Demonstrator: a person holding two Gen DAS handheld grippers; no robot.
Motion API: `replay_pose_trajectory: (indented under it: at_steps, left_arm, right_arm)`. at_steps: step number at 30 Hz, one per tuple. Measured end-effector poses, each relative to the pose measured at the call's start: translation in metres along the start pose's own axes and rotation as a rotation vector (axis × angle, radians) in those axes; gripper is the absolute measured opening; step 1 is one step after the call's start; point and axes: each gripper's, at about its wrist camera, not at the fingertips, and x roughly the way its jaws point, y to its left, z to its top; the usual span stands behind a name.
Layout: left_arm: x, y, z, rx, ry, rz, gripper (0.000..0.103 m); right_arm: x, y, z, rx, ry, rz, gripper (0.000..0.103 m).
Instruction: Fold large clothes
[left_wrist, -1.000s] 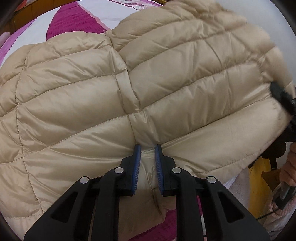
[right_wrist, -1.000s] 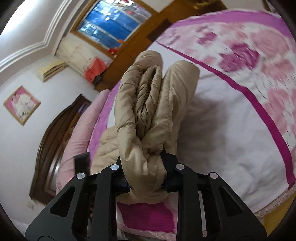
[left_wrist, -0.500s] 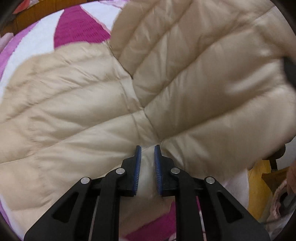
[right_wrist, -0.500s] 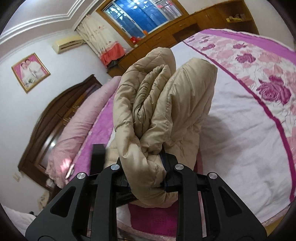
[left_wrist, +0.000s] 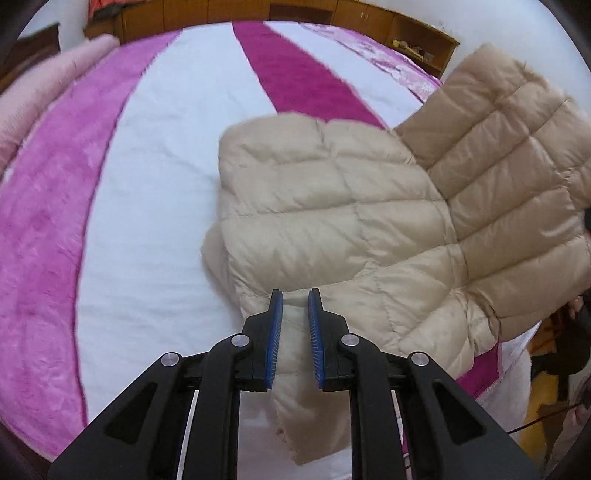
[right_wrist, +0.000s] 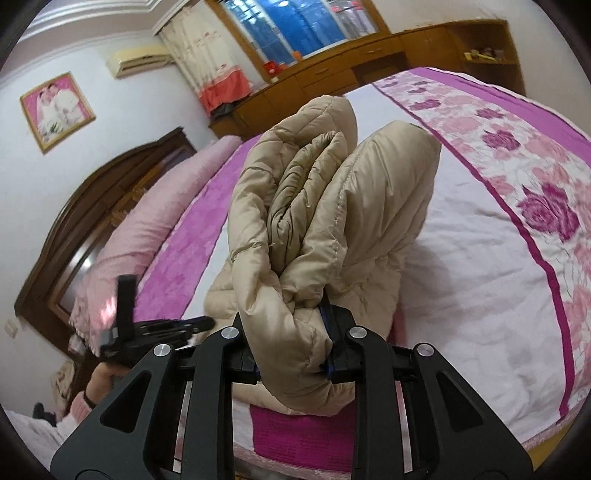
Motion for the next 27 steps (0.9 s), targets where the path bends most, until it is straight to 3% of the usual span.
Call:
replay_pose_trajectory:
  at_steps: [12, 19, 27]
  left_arm:
    - [0.008, 0.007, -0.002, -0.006, -0.006, -0.043, 0.016]
    - [-0.004, 0.023, -0.006, -0.055, -0.033, -0.063, 0.016]
    - [-0.039, 0.069, -0.023, -0.15, -0.073, 0.04, 0.017]
  right_arm:
    - [0.068, 0.082, -0.012, -0.193, 0.147, 0.043, 0.024]
    - [0.133, 0.114, -0.042, -0.226, 0.3, 0.045, 0.026]
    - [0.179, 0.118, -0.064, -0.2, 0.378, 0.062, 0.035]
